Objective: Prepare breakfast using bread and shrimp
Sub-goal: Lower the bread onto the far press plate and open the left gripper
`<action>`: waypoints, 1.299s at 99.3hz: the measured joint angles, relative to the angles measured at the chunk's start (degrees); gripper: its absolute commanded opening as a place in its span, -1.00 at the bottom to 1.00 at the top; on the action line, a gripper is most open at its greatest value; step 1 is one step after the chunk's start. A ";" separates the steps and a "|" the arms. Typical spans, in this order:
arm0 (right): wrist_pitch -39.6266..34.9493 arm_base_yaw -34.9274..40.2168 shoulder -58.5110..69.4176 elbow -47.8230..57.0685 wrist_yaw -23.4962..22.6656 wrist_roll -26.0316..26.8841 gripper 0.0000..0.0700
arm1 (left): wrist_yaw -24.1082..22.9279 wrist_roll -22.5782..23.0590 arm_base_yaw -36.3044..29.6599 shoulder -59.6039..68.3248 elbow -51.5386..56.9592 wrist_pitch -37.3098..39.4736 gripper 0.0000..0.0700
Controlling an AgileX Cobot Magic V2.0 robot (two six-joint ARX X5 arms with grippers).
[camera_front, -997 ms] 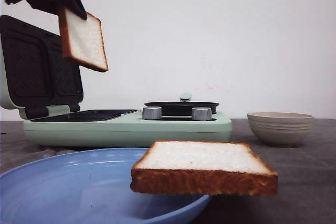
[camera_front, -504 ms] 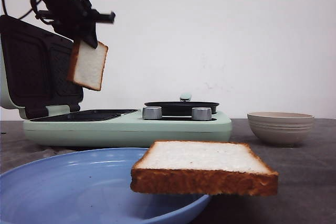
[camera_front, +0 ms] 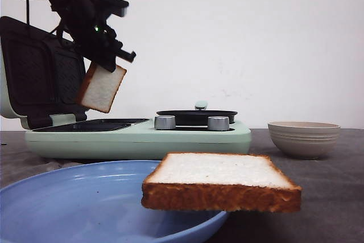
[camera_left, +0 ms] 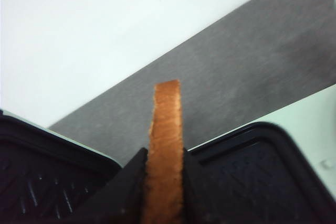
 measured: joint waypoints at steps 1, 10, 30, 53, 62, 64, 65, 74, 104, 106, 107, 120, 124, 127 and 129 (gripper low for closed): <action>0.00 0.00 0.00 0.00 0.00 0.00 -0.99 | -0.24 0.28 -0.04 0.13 0.00 0.04 -0.99; 0.00 0.00 0.00 0.00 0.00 -0.04 -0.99 | -1.86 2.89 -0.50 0.90 0.00 0.20 -0.99; -0.02 0.00 0.00 0.02 0.00 -0.33 -0.99 | -4.04 5.60 -0.74 2.21 0.00 1.97 -0.99; 0.00 0.00 0.00 0.00 0.00 -0.42 -0.99 | -5.03 7.74 -0.74 2.21 0.09 6.10 -0.99; 0.00 0.00 0.00 0.00 0.00 -0.44 -0.99 | -5.03 8.37 -0.74 2.21 0.09 6.14 -0.99; 0.00 0.00 0.00 0.00 0.00 -0.44 -0.99 | -5.03 8.52 -0.74 2.21 0.09 6.16 -0.99; 0.00 0.00 0.00 0.00 0.00 -0.44 -0.99 | -5.03 8.59 -0.74 2.21 0.09 6.16 -0.99; 0.00 0.00 0.00 0.00 0.00 -0.46 -0.99 | -5.05 9.20 -0.74 2.60 0.11 6.21 -0.99; 0.00 0.00 0.00 0.00 0.00 -0.55 -0.99 | -5.07 10.21 -0.87 5.03 0.11 5.46 -0.99; 0.00 0.00 0.00 0.02 0.00 -0.55 -0.99 | -5.07 10.23 -0.94 5.05 0.11 5.46 -0.99; 0.00 0.00 0.00 0.00 0.00 -0.55 -0.99 | -5.07 10.23 -0.96 5.05 0.11 5.46 -0.99; -0.02 0.00 0.00 0.00 0.00 -0.55 -0.99 | -5.07 10.25 -1.44 5.09 0.11 5.51 -0.99; -0.02 0.00 0.00 0.00 0.00 -0.55 -0.99 | -5.07 10.25 -1.53 5.11 0.13 5.49 -0.99; 0.00 0.00 0.00 0.00 0.00 -0.55 -0.99 | -5.05 10.25 -1.64 5.11 0.11 5.49 -0.99; -0.02 0.00 0.00 0.00 0.00 -0.55 -0.99 | -5.05 10.25 -1.66 5.11 0.11 5.49 -0.99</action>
